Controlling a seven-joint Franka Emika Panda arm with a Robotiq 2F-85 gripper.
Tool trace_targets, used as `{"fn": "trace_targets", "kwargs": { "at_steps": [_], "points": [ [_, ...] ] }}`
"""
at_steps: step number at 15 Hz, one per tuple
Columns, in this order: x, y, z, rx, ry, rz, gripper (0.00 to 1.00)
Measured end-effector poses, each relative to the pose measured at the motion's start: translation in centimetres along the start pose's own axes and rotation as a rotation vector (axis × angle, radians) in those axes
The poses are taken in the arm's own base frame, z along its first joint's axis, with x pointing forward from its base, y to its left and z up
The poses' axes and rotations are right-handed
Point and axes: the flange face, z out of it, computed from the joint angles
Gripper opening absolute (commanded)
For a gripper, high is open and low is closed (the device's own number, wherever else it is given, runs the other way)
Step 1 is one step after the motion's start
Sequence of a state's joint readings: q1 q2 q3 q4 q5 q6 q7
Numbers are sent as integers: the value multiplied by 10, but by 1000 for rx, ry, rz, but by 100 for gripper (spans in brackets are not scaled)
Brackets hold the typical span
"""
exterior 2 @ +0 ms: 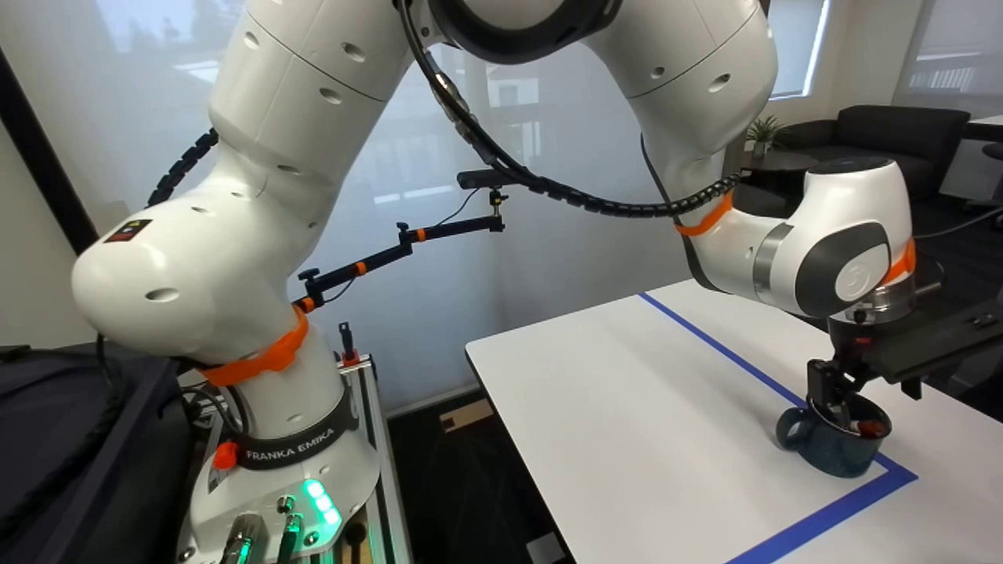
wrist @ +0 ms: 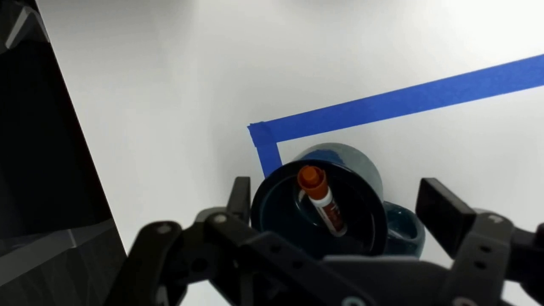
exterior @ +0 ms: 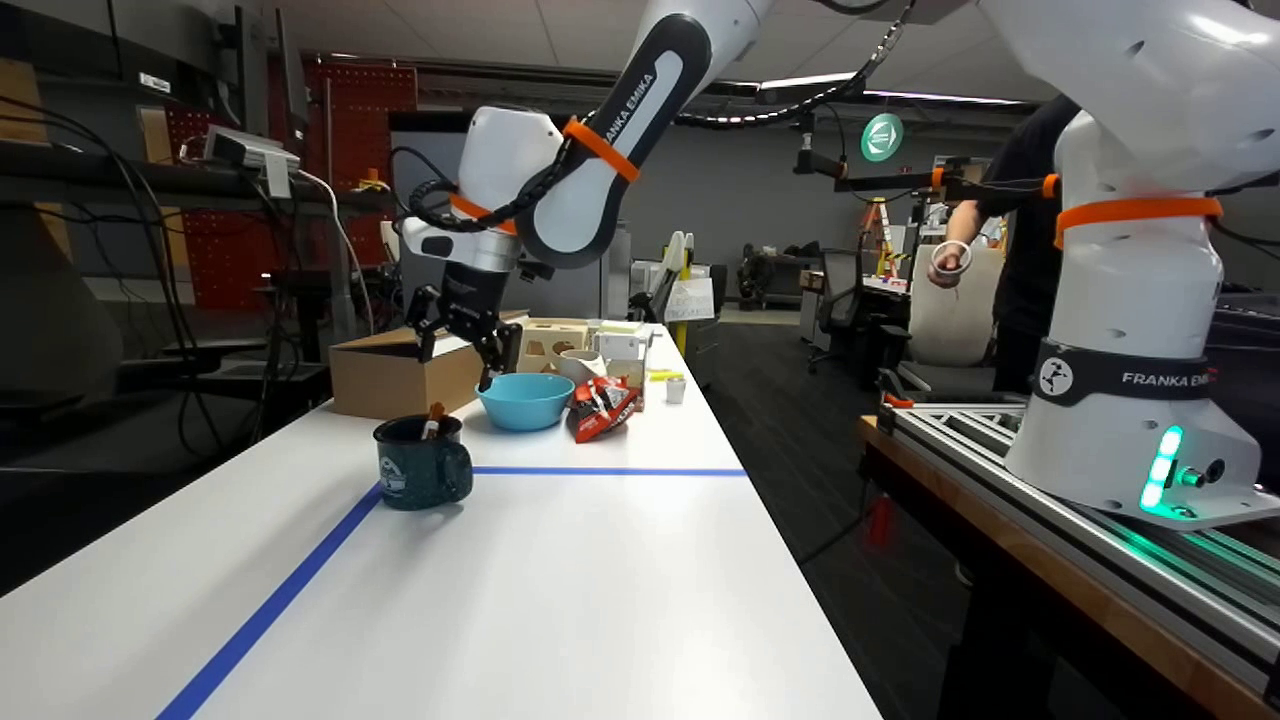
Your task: Take the marker out of the cup
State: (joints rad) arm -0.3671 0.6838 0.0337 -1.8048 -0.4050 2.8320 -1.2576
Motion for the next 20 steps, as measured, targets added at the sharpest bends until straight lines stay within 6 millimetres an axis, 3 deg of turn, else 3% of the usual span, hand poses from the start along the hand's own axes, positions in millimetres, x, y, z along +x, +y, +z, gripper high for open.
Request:
{"fn": "trace_targets", "kwargs": {
  "at_steps": [9,15,16,20],
  "points": [
    [35,28,21,8,4,-107,100],
    [48,24,35,31,8,-116,100],
    [47,24,37,33,7,-115,98],
    [43,23,40,36,1,-112,62]
  ]
}}
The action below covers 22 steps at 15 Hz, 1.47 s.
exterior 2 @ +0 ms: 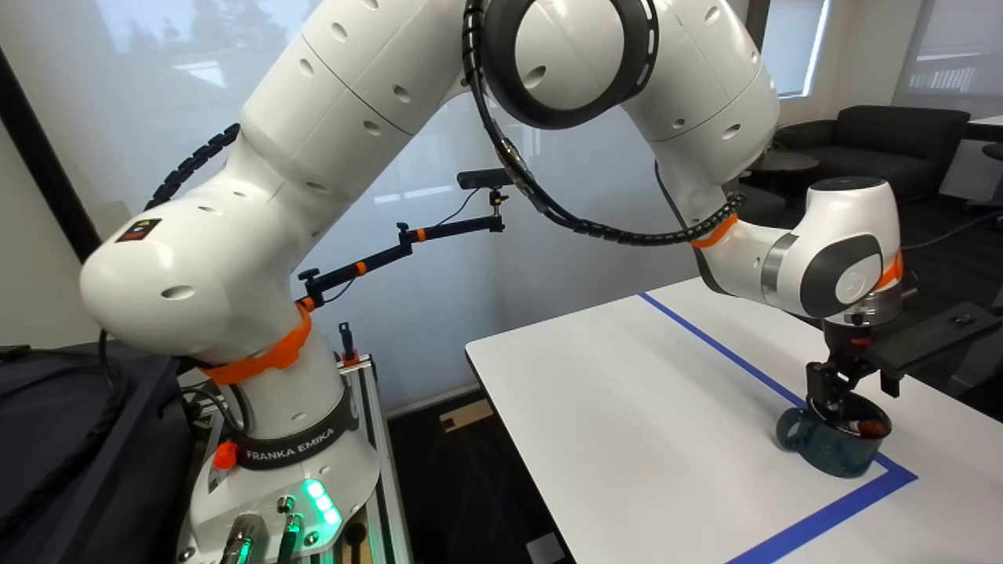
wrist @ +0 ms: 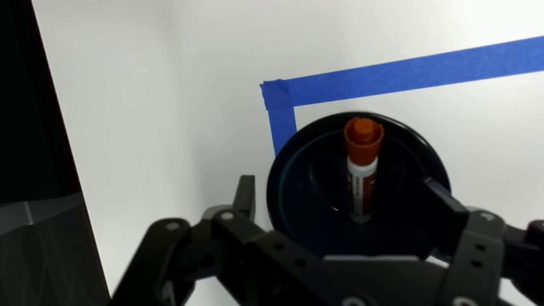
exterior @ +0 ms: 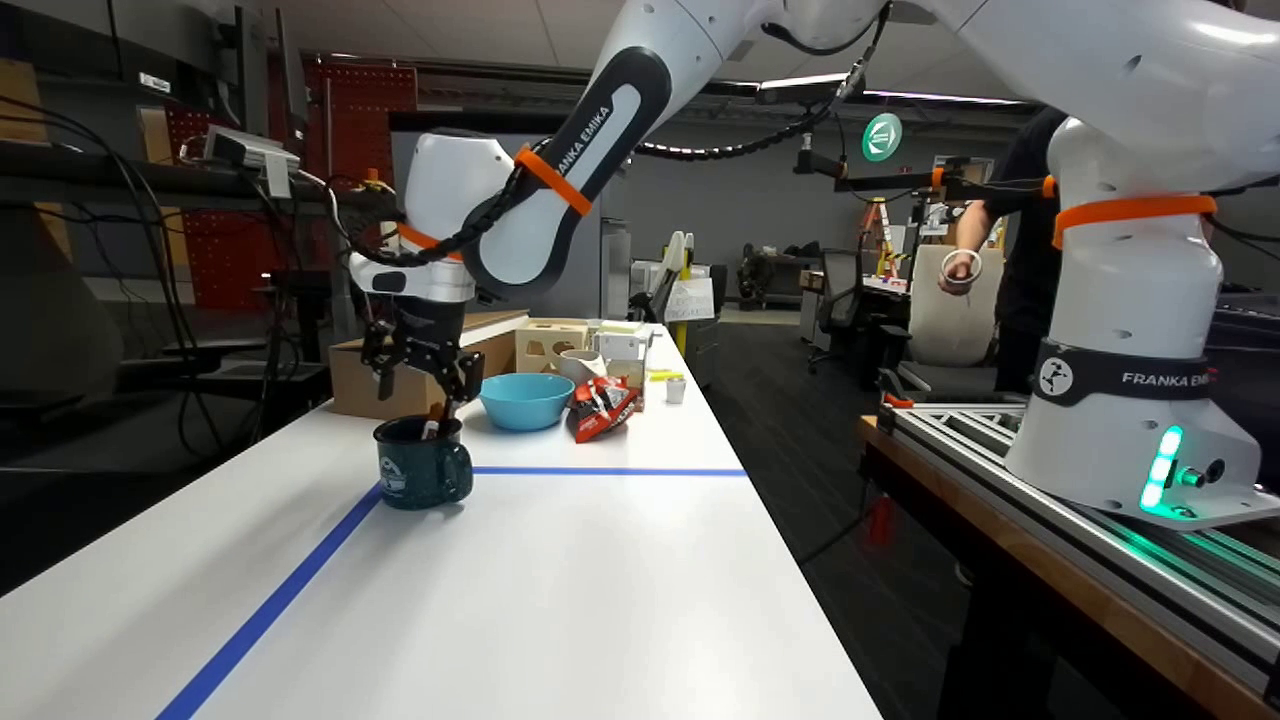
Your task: Take the marker out of the cup
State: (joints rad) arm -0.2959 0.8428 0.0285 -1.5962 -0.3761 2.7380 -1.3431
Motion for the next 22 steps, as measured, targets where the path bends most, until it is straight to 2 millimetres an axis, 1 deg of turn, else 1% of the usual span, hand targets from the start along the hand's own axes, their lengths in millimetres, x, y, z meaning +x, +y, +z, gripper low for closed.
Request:
{"fn": "trace_targets", "kwargs": {
  "at_steps": [1,4,5,8,9,14,15,17,18,20,21,22],
  "points": [
    [0,0,0,1,-1,1,52],
    [-1,-1,2,3,-1,1,31],
    [-1,-1,2,4,-1,1,29],
    [0,-3,5,8,0,1,27],
    [0,-3,6,10,1,2,30],
    [4,-9,14,25,11,12,33],
    [5,-10,16,28,13,12,30],
    [6,-12,19,33,15,13,32],
    [7,-13,20,35,16,13,37],
    [7,-14,23,40,17,14,33],
    [7,-15,24,42,18,16,25],
    [7,-16,25,43,18,18,24]
  ]
}}
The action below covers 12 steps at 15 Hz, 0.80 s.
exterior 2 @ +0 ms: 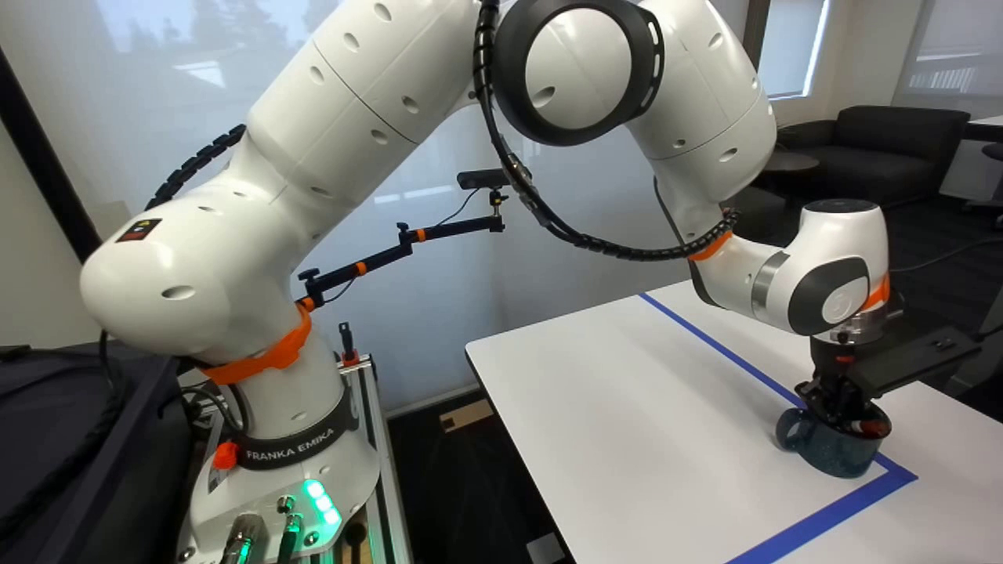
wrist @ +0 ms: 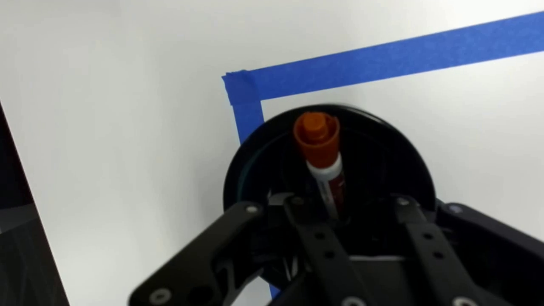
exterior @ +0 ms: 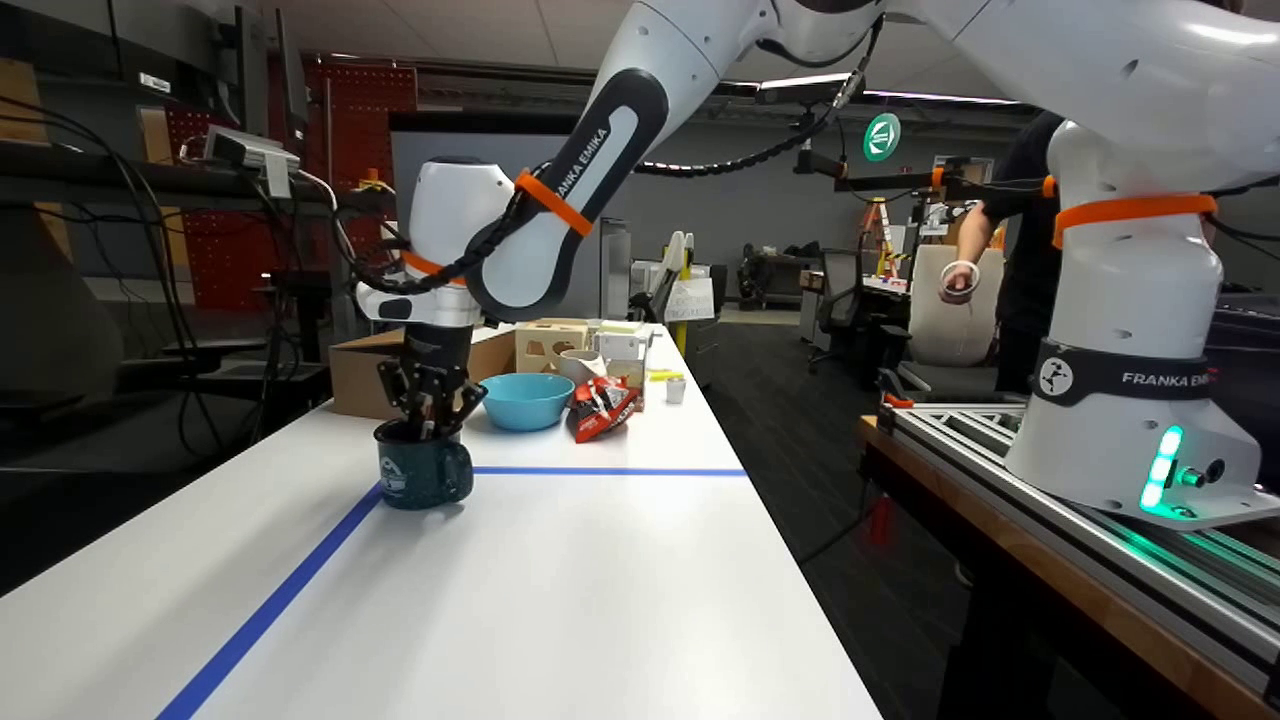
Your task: Take the marker out of the cup
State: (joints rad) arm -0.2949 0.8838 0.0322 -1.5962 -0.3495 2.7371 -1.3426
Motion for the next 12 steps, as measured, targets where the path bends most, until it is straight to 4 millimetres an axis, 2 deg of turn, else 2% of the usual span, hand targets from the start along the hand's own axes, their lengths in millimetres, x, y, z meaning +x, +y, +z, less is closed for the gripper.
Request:
{"fn": "trace_targets", "kwargs": {
  "at_steps": [1,3,4,9,12],
  "points": [
    [0,0,0,1,1,3,11],
    [-1,-1,1,3,3,8,2],
    [-1,-1,1,3,4,10,5],
    [-1,1,-1,0,5,13,5],
    [-1,9,-15,-23,3,13,5]
  ]
}}
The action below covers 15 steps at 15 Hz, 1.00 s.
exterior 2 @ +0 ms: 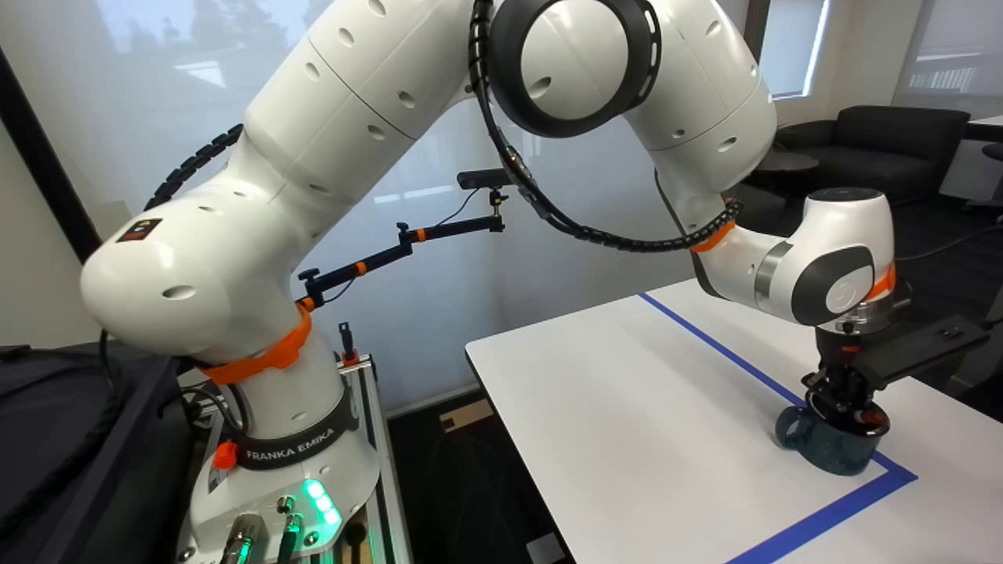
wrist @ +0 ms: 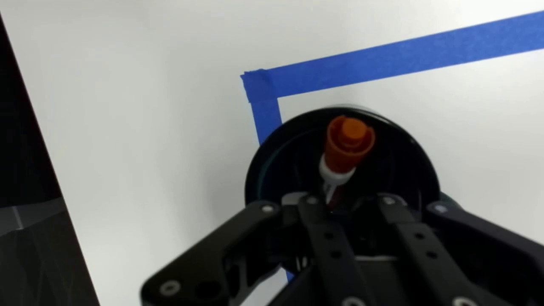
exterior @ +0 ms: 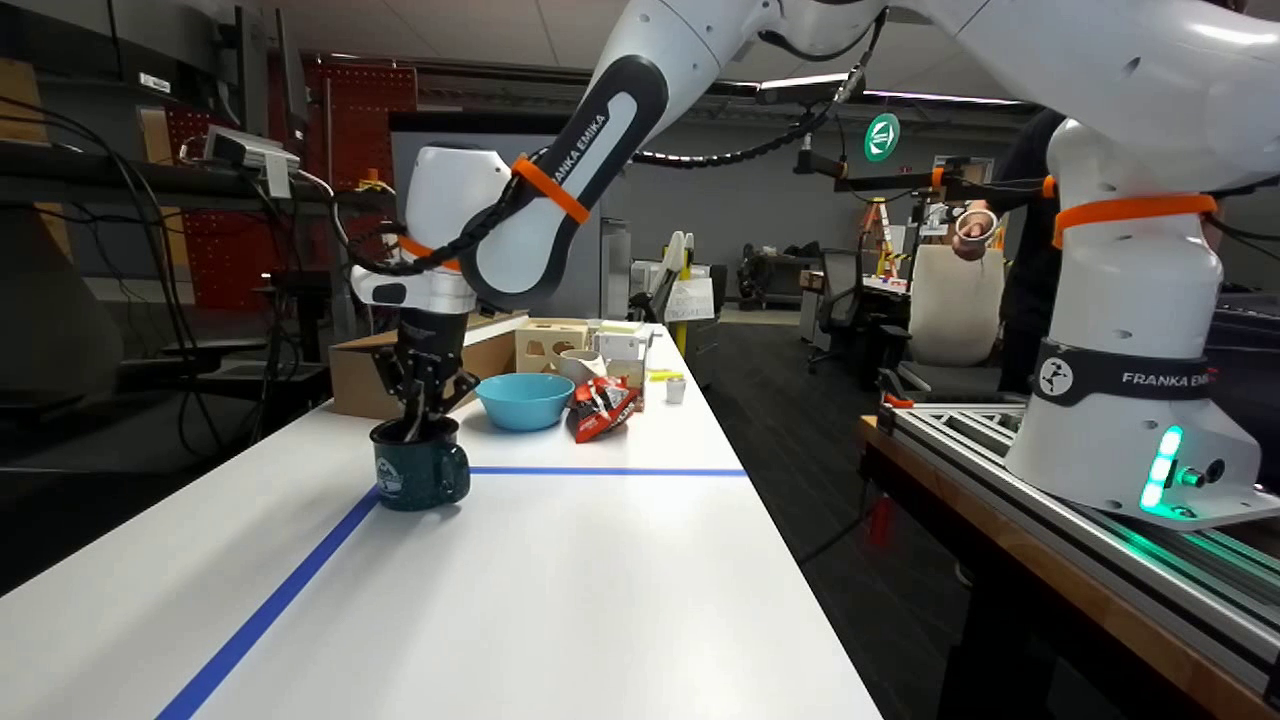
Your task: Take the marker out of the cup
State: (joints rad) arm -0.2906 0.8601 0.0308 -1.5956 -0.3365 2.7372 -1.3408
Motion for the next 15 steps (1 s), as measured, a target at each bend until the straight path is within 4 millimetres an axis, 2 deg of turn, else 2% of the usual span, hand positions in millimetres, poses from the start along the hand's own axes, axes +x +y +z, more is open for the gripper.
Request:
{"fn": "trace_targets", "kwargs": {
  "at_steps": [4,7,9,11,13,15],
  "points": [
    [1,20,-41,-59,-12,-5,5],
    [21,31,-80,-109,0,-29,5],
    [48,33,-101,-135,21,-62,5],
    [87,32,-112,-152,58,-106,5],
    [129,24,-113,-149,99,-155,5],
    [164,12,-104,-130,138,-195,5]
  ]
}}
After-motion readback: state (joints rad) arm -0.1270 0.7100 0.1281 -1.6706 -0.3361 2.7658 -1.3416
